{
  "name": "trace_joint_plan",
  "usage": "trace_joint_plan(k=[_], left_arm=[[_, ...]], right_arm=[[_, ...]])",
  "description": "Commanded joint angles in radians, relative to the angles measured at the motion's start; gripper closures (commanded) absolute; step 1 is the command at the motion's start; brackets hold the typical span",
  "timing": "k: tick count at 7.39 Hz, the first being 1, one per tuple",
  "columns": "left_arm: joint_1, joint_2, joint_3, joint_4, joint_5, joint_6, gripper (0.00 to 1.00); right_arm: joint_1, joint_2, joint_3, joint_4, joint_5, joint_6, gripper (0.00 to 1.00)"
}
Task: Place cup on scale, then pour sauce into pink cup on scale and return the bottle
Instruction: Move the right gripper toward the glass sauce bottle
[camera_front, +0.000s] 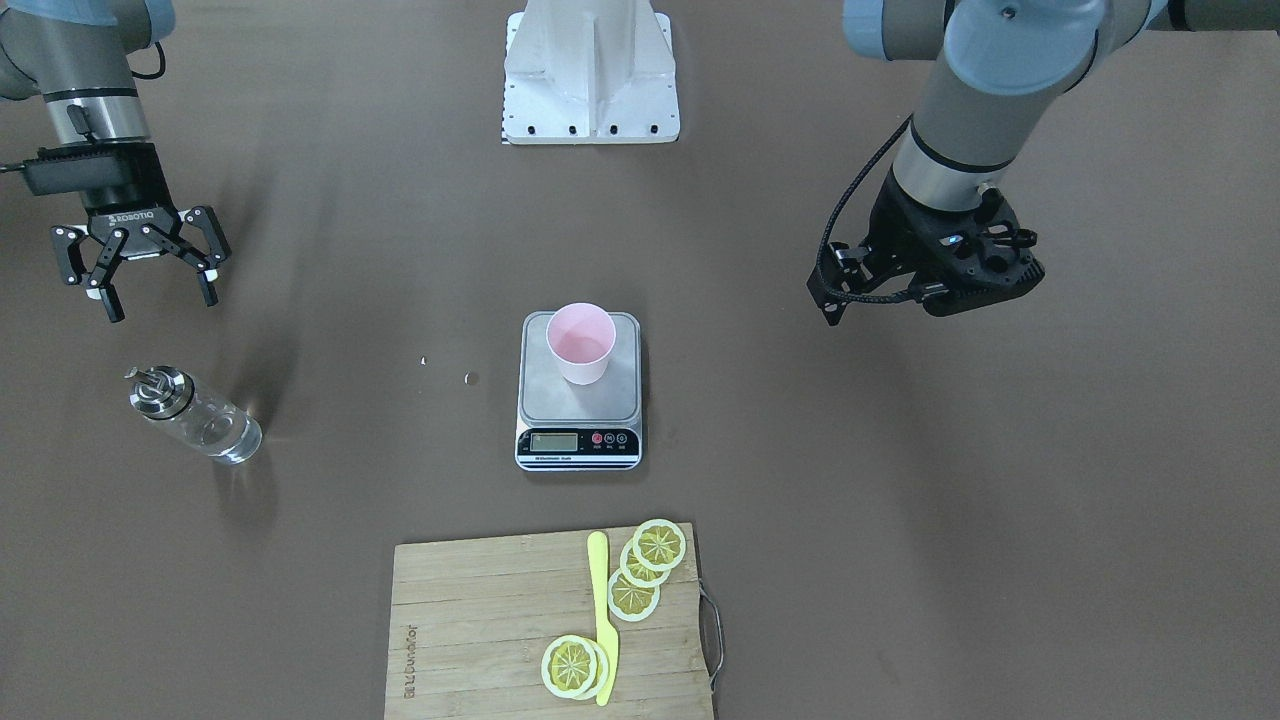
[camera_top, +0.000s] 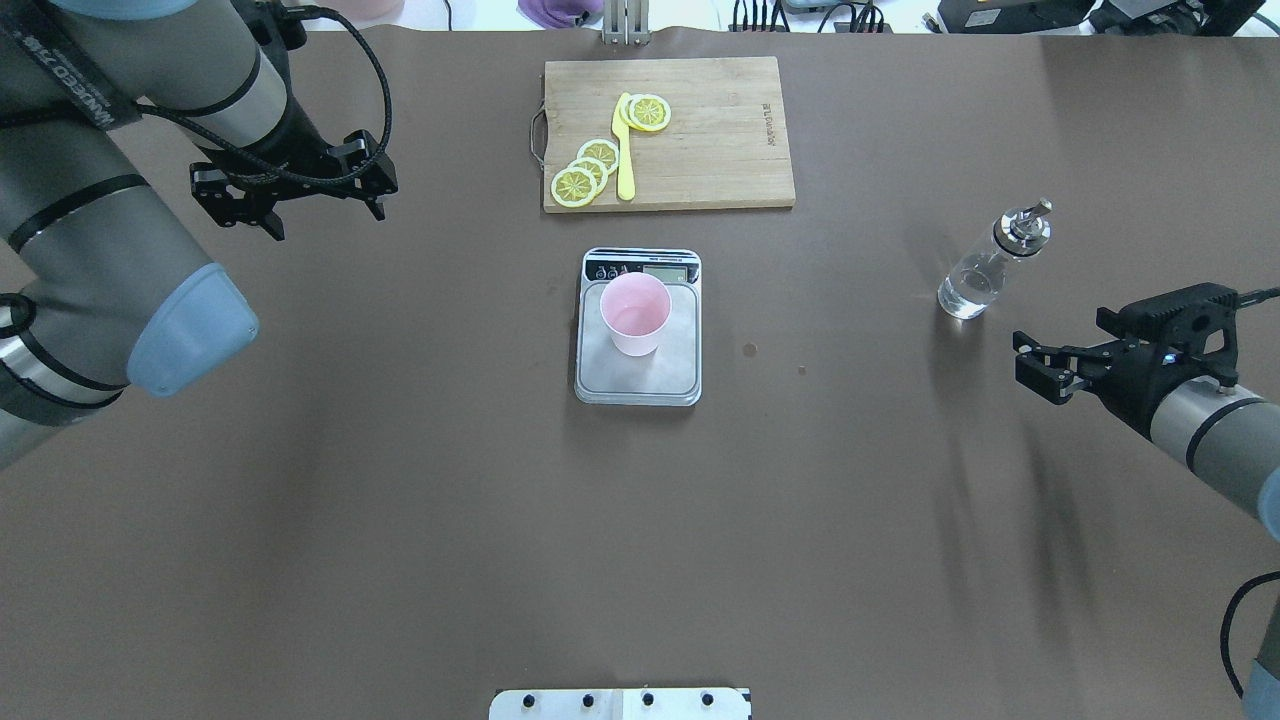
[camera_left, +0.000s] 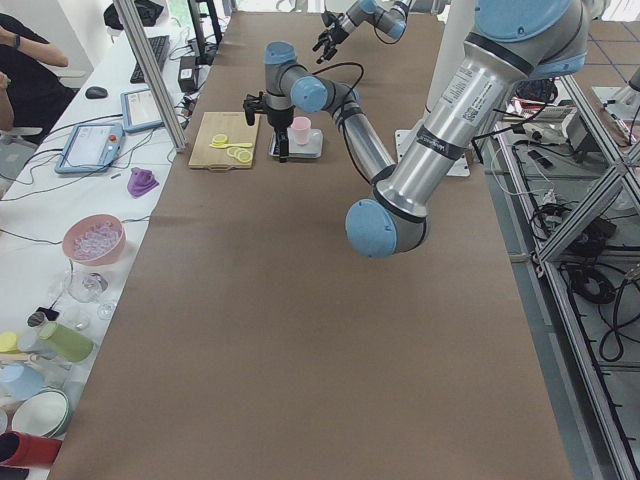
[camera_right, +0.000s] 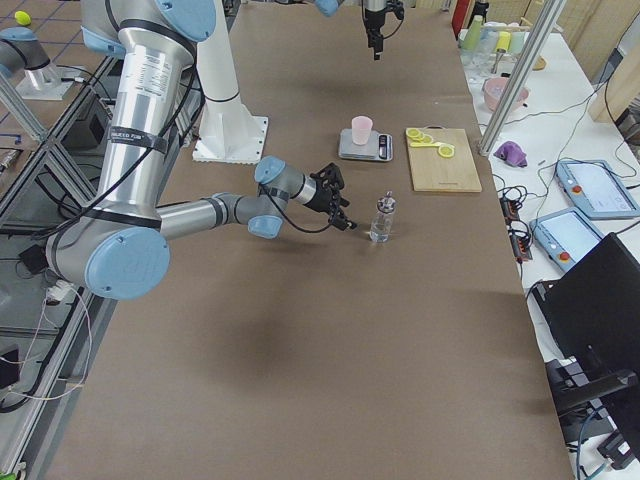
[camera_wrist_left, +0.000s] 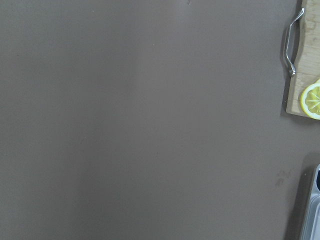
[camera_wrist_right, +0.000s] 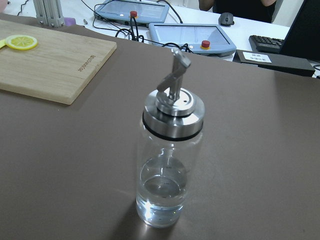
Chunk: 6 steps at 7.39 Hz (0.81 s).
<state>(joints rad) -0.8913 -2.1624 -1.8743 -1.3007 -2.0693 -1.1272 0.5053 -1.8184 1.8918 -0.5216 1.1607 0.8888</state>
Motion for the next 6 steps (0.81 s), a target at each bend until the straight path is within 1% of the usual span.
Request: trace_joint_plan(k=[1,4,6], left_arm=[[0.000,0.000,0.010,-0.005,0.000,0.000,0.01],[0.000,0.001,0.021,-0.023,0.000,0.001,0.01],[0.000,0.010,0.032,-0.046,0.000,0.000,0.01]], right_arm=[[-0.013,0.042,-0.136,0.169,-0.026,-0.017,0.01],[-0.013,0.057,-0.154,0.178,-0.027,-0.019,0.01],[-0.013,0.088,-0.195,0.184,-0.033,-0.046,0.01]])
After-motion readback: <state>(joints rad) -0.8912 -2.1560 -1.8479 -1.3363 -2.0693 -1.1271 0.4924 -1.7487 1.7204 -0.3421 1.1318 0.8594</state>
